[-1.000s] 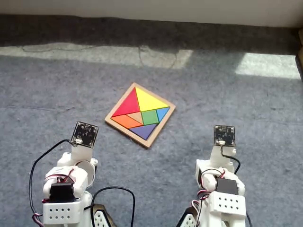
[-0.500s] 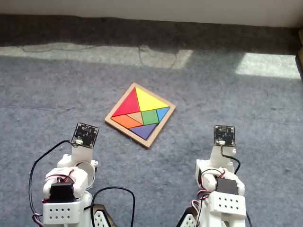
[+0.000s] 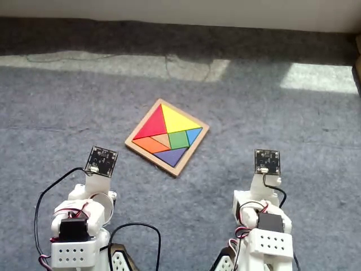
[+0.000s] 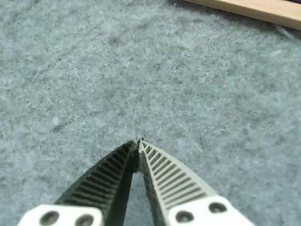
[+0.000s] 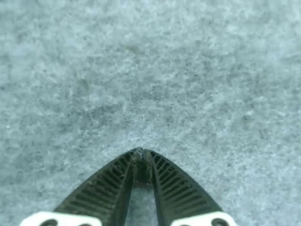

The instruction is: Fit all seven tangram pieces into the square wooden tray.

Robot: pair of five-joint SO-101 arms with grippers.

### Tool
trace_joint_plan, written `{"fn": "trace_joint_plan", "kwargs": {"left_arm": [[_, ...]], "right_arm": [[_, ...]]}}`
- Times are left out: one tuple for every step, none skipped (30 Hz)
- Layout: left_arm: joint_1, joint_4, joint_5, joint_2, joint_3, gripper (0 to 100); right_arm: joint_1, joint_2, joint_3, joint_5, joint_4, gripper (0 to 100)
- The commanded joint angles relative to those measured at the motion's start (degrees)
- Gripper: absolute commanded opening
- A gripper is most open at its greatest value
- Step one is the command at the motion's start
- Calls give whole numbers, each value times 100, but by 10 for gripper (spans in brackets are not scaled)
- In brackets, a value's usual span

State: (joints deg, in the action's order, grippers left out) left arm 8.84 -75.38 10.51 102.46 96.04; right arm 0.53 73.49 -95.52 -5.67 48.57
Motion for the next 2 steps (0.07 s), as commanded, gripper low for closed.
{"fn": "trace_joint_plan", "kwargs": {"left_arm": [[57, -26, -44, 180, 110, 5], [57, -26, -44, 180, 110, 5]], "right_arm": [[-224, -13, -365, 44, -101, 9], [-224, -13, -365, 44, -101, 9]]}}
